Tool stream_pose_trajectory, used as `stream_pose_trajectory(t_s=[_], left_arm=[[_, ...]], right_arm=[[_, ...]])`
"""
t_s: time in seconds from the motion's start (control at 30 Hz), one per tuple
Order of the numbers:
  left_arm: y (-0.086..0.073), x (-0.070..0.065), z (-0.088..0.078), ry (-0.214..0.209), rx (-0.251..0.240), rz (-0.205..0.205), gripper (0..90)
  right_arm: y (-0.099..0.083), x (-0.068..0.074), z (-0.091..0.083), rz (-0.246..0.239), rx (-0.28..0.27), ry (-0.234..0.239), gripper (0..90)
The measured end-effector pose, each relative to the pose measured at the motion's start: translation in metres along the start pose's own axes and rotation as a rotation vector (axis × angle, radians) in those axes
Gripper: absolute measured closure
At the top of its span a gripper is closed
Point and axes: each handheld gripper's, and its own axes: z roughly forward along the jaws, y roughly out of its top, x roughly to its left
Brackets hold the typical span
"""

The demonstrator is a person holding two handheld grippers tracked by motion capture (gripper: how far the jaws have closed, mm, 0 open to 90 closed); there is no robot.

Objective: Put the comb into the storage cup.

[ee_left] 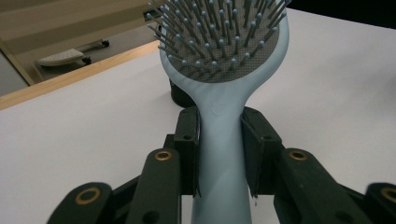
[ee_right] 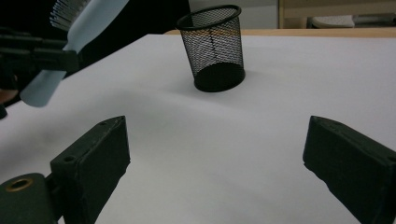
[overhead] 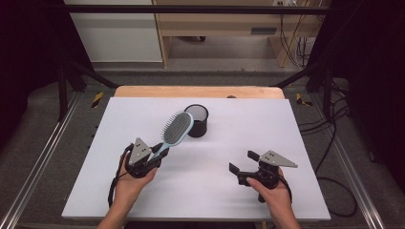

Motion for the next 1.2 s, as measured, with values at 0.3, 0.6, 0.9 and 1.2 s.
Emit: stream_pose_trajectory(t_s=[0.3, 0.6, 0.9, 1.2], left_arm=[[0.002, -0.005, -0.001, 0.008, -0.023, 0.006, 69.5], [0.003, -0.006, -0.004, 0.015, -0.038, 0.009, 69.5], [0.004, -0.011, -0.004, 0.027, -0.047, 0.037, 69.5], [0.005, -0.016, -0.004, 0.016, -0.056, 0.047, 69.5]], right_arm=[[0.02, 0.03, 0.03, 0.102, -0.035, 0.103, 4.8], [0.044, 0.066, 0.065, 0.138, -0.075, 0.155, 4.6], [0.058, 0.087, 0.088, 0.178, -0.095, 0.191, 4.7], [0.069, 0.096, 0.107, 0.225, -0.088, 0.199, 7.8]])
